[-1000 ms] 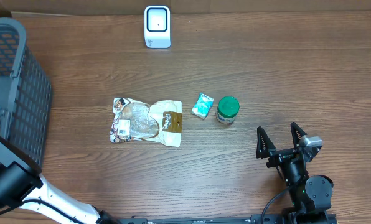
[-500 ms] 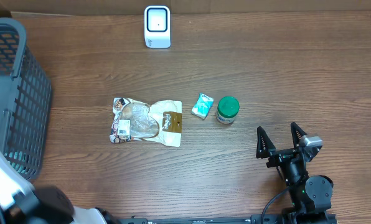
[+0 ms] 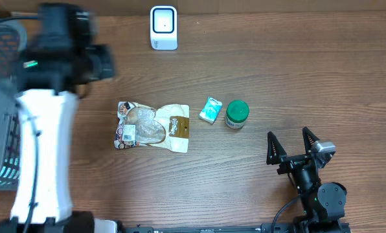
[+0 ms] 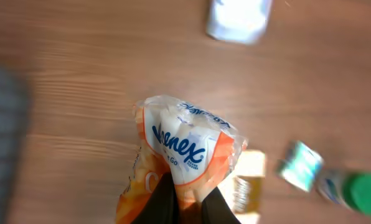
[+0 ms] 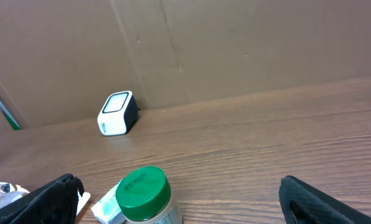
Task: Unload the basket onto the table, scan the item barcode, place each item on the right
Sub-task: 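Carry the orange tissue pack with the left gripper and set it beside the green pack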
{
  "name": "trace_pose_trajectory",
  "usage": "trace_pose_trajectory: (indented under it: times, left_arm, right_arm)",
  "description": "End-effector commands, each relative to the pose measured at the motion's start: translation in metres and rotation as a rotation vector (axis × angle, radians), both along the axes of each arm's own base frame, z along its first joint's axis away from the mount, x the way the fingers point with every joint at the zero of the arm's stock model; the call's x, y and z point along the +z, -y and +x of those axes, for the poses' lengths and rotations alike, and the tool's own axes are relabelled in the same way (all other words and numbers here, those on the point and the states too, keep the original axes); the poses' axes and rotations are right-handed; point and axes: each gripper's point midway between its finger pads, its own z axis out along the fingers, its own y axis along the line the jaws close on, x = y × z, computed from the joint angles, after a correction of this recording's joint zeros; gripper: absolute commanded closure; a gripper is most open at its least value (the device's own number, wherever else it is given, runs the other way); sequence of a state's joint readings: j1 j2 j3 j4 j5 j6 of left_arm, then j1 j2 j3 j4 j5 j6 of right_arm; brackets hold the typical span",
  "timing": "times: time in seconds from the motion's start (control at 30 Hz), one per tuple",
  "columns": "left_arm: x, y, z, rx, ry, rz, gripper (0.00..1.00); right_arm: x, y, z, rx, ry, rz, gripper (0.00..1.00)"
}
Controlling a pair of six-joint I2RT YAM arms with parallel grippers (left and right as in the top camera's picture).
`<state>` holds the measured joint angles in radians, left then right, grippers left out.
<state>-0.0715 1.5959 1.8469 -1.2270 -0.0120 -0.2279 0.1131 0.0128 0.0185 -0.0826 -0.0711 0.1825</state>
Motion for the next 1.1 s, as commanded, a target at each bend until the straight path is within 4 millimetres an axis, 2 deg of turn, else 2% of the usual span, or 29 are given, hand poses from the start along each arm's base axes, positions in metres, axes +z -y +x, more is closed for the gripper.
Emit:
trace_pose_trajectory:
  times: [0.0, 0.07, 0.17, 0.4, 0.47, 0.57, 0.63, 0.83, 1.07]
  left_arm:
    - [-0.048, 0.071, 0.006, -0.105, -0.121, -0.025, 0.96]
    - [-0.071, 0.104, 0.012, -0.172, -0.162, -0.012, 0.96]
    - [-0.109, 0.136, 0.024, -0.216, -0.199, 0.035, 0.96]
    - [-0.192, 0.172, 0.041, -0.165, -0.285, 0.088, 0.96]
    - [-0.217, 0.171, 0.044, -0.112, -0.304, 0.135, 0.96]
    - [-0.237, 0.171, 0.045, -0.066, -0.319, 0.162, 0.96]
    - [-0.242, 0.174, 0.045, -0.069, -0.322, 0.169, 0.96]
    - [-0.24, 0.176, 0.046, -0.074, -0.318, 0.159, 0.96]
    - [-0.243, 0.197, 0.036, -0.122, -0.356, 0.078, 0.96]
  right_arm:
    - [-0.002, 0.0, 0.0, -0.002, 0.004, -0.005, 0.0]
    - [-0.002, 0.0, 0.0, -0.002, 0.004, -0.005, 0.0]
    - [-0.002, 0.0, 0.0, -0.002, 0.004, -0.005, 0.0]
    - [-0.002, 0.0, 0.0, -0.002, 0.004, -0.005, 0.0]
    - [-0.002, 0.0, 0.0, -0.002, 0.004, -0.005, 0.0]
    - [-0.002, 0.0, 0.0, -0.002, 0.004, -0.005, 0.0]
    - [-0.002, 0.0, 0.0, -0.002, 0.004, -0.005, 0.0]
    - [-0.002, 0.0, 0.0, -0.002, 0.004, -0.005, 0.0]
    - [-0.002, 0.0, 0.0, -0.002, 0.004, -0.004, 0.0]
